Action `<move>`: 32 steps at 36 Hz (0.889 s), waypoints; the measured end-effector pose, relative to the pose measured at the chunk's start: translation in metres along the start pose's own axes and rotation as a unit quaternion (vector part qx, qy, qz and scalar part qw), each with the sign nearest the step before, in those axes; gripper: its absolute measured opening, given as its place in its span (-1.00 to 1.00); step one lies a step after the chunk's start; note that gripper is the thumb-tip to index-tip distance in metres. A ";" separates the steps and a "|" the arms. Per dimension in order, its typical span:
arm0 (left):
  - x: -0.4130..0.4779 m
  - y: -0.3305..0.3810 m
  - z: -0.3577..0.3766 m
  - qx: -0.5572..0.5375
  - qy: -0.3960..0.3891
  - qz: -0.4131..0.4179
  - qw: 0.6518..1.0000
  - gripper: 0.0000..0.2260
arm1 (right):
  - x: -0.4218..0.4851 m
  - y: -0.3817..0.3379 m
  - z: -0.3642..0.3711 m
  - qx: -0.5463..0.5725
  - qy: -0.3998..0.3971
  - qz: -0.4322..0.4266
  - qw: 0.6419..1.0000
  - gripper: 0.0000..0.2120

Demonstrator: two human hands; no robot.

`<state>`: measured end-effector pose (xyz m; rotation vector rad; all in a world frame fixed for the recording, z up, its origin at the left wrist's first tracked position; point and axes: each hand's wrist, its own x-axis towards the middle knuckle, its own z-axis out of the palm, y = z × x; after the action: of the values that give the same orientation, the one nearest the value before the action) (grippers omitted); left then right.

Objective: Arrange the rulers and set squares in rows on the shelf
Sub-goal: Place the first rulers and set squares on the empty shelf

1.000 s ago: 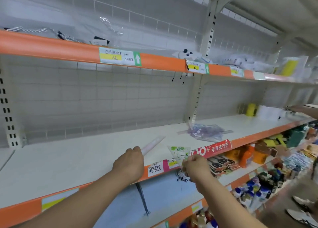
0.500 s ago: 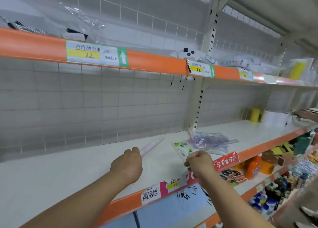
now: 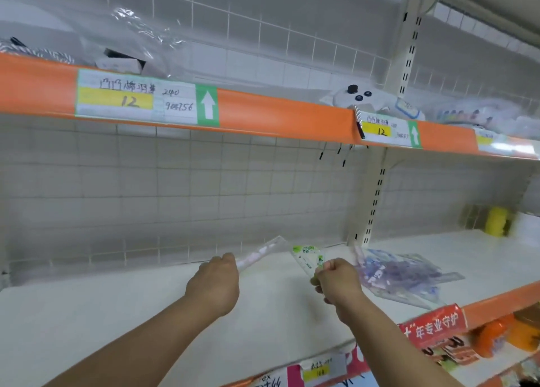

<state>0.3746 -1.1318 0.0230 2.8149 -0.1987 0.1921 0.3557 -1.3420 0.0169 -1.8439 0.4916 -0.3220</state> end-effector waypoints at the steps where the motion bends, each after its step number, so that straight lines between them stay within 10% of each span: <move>1: 0.002 0.000 -0.001 0.004 0.008 -0.011 1.000 -0.84 | 0.004 -0.001 0.003 0.001 -0.009 -0.004 1.000 -0.83; 17: 0.005 -0.013 0.012 0.036 -0.004 -0.106 0.994 -0.80 | 0.050 -0.005 0.026 -0.002 -0.136 -0.018 0.991 -0.77; 32: -0.036 -0.090 0.011 0.039 -0.082 -0.018 0.996 -0.86 | 0.058 0.018 0.021 -0.106 -0.181 -0.033 0.977 -0.75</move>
<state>0.3546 -1.0465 -0.0199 2.9094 -0.1814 -0.0399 0.4129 -1.3570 -0.0078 -2.0728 0.2189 0.0273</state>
